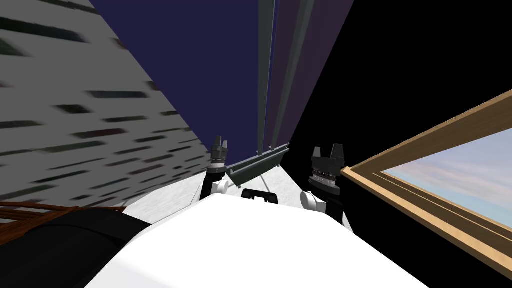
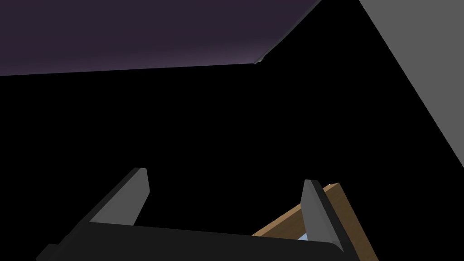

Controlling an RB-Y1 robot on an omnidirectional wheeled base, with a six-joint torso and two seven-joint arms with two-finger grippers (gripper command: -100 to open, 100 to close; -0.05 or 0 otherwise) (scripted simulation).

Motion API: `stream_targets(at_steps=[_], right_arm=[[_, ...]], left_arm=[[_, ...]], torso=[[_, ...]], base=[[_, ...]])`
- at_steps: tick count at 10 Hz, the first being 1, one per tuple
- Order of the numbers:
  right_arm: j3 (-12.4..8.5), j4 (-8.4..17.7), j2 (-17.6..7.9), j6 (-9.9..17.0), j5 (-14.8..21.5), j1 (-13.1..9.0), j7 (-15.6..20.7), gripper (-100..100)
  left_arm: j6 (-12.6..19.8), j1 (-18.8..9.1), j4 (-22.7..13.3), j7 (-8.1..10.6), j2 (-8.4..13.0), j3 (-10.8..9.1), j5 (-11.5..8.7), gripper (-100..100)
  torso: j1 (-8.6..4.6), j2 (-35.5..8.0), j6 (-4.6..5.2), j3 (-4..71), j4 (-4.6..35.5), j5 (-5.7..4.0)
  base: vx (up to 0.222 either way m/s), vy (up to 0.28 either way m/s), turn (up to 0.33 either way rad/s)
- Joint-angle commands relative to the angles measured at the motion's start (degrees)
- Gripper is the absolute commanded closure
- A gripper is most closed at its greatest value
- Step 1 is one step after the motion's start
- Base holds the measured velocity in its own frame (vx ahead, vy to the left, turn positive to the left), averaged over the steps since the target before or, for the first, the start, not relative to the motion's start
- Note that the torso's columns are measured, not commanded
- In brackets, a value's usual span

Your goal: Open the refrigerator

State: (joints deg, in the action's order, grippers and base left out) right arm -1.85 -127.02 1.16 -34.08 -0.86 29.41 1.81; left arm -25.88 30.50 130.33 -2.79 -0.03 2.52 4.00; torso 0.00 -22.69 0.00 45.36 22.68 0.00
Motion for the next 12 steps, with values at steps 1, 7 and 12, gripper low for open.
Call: stream_targets(at_steps=[1, 7, 12], right_arm=[[0.00, 0.00, 0.00, 0.00, 0.00, 0.00, 0.00, 0], [0.00, 0.03, 0.00, 0.01, 0.00, 0.01, 0.00, 0], [0.00, 0.03, 0.00, 0.01, 0.00, 0.01, 0.00, 0]], left_arm=[[0.00, 0.00, 0.00, 0.00, 0.00, 0.00, 0.00, 0], [2.67, 0.04, 1.35, 1.86, 5.47, -1.50, -0.14, -100], [7.61, 0.22, 3.77, 5.37, 13.35, -4.32, -0.39, -100]], torso=[[0.00, -4.24, 0.00, 8.45, 4.23, 0.00], [0.01, -19.52, 0.00, 39.16, 19.53, 0.00], [0.00, -19.60, 0.00, 39.20, 19.60, 0.00]], base=[[0.000, 0.000, 0.000], [0.007, -0.002, -0.034], [0.018, -0.006, -0.077]])
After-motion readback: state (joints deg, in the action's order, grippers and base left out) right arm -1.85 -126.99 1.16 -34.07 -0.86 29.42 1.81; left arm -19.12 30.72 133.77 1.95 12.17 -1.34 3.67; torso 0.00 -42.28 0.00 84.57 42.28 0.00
